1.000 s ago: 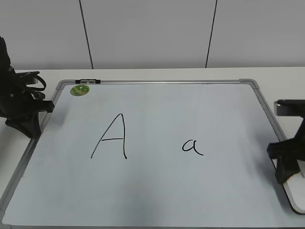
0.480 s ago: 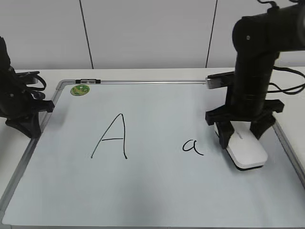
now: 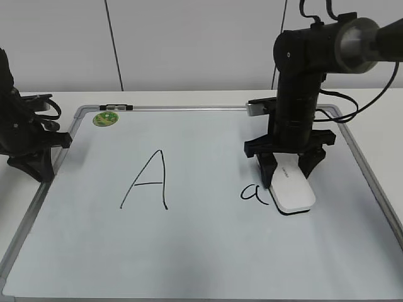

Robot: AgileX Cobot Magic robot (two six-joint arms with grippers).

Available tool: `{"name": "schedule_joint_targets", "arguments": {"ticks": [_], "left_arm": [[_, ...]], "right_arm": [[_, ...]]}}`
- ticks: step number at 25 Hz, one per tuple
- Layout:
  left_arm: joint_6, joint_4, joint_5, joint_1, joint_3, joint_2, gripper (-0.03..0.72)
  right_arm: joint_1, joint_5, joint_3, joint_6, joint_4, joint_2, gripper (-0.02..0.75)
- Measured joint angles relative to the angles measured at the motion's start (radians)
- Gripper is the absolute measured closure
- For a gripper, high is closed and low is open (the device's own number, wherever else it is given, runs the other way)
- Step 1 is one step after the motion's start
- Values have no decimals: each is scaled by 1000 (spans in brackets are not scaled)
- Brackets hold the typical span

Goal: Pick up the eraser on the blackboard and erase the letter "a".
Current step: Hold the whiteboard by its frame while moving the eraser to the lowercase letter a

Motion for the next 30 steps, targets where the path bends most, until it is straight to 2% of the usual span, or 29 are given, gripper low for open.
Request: {"name": "schedule_joint_targets", "arguments": {"ticks": [7,13,17,25,30], "left_arm": [[0,0,0,0,0,0,633],[0,0,2,0,0,0,633],[0,0,2,2,0,0,633],[0,-2,2,2,-1,0,633],[0,-2,2,2,-1,0,632]], "right_arm": [[31,15,-15,-20,1,13,220],[154,3,-17,-29,-3,15,220],[216,0,-23,-46,37,18,220],[240,-12,-138,-53,97,45,220],[228,-16,-171,-15,-12,-25,220]]}}
